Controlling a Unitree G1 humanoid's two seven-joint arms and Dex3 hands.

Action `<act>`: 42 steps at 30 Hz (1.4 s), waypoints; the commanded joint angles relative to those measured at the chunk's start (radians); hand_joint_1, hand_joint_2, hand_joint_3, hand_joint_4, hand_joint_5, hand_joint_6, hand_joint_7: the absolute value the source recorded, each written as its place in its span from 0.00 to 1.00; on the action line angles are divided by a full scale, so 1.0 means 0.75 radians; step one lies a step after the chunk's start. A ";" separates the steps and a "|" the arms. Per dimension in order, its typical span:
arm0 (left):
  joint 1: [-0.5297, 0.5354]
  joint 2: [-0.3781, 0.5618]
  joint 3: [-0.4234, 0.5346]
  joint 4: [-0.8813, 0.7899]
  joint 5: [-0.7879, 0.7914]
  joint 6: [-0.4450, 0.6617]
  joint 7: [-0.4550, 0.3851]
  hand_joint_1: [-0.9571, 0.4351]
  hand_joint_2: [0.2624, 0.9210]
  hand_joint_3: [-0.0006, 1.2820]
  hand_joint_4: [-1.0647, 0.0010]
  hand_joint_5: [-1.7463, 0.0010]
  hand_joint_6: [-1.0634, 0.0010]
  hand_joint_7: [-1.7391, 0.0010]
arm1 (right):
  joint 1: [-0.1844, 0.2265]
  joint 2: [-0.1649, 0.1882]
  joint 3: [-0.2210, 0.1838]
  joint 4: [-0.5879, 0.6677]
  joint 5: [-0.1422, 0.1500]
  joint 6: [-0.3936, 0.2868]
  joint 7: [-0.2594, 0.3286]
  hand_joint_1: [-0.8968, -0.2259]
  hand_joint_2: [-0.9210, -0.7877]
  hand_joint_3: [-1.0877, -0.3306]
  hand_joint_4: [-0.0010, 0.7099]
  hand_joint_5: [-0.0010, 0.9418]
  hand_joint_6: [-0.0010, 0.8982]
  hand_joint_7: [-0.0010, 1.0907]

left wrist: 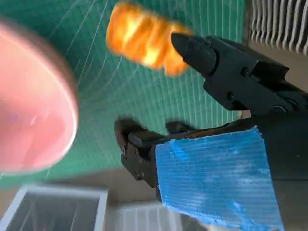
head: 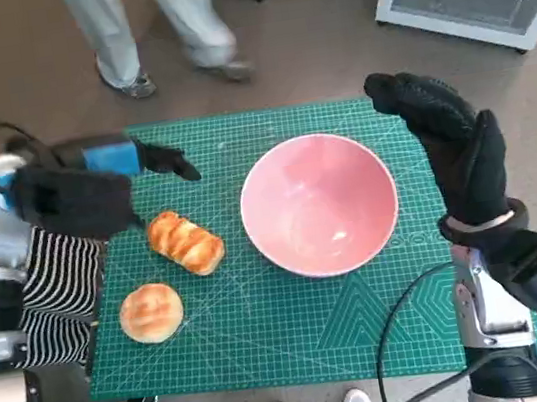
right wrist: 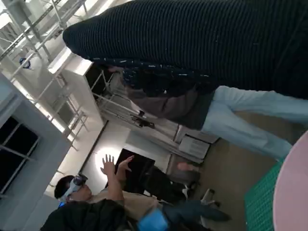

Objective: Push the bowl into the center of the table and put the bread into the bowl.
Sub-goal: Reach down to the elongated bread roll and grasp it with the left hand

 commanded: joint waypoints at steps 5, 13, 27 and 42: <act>0.082 -0.003 0.011 0.050 0.006 -0.161 0.111 0.53 0.59 0.01 0.94 1.00 0.84 0.98 | 0.026 -0.003 -0.002 0.012 -0.022 0.007 -0.015 0.28 0.00 0.52 0.22 0.00 0.01 0.49; 0.093 -0.029 -0.035 0.109 0.079 -0.179 0.175 0.56 0.59 0.01 0.93 1.00 0.82 0.99 | 0.023 -0.007 -0.003 0.018 -0.016 0.013 -0.011 0.27 0.00 0.53 0.22 0.00 0.01 0.49; 0.107 -0.125 -0.127 0.272 0.232 -0.189 0.402 0.57 0.62 0.01 0.90 1.00 0.80 0.99 | 0.027 -0.003 0.007 0.000 0.009 0.042 0.004 0.27 0.00 0.52 0.22 0.00 0.01 0.49; 0.059 -0.240 -0.216 0.561 0.345 -0.134 0.603 0.62 0.75 0.03 0.76 0.99 0.70 0.98 | 0.033 -0.006 0.003 -0.007 0.028 0.058 0.016 0.27 0.00 0.52 0.22 0.00 0.01 0.49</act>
